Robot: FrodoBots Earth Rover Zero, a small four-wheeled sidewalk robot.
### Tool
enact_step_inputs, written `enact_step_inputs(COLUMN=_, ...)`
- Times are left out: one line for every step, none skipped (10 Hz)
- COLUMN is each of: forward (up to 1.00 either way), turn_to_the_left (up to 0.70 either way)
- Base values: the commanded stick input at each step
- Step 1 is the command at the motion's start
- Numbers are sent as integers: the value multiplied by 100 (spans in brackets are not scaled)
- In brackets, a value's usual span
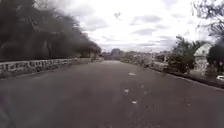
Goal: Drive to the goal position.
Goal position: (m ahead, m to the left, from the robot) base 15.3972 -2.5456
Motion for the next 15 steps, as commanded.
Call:
enact_step_inputs(forward=70, turn_to_the_left=0)
enact_step_inputs(forward=70, turn_to_the_left=0)
enact_step_inputs(forward=70, turn_to_the_left=0)
enact_step_inputs(forward=70, turn_to_the_left=0)
enact_step_inputs(forward=70, turn_to_the_left=0)
enact_step_inputs(forward=70, turn_to_the_left=0)
enact_step_inputs(forward=70, turn_to_the_left=0)
enact_step_inputs(forward=70, turn_to_the_left=0)
enact_step_inputs(forward=70, turn_to_the_left=0)
enact_step_inputs(forward=70, turn_to_the_left=0)
enact_step_inputs(forward=70, turn_to_the_left=0)
enact_step_inputs(forward=70, turn_to_the_left=0)
enact_step_inputs(forward=70, turn_to_the_left=0)
enact_step_inputs(forward=70, turn_to_the_left=0)
enact_step_inputs(forward=70, turn_to_the_left=0)
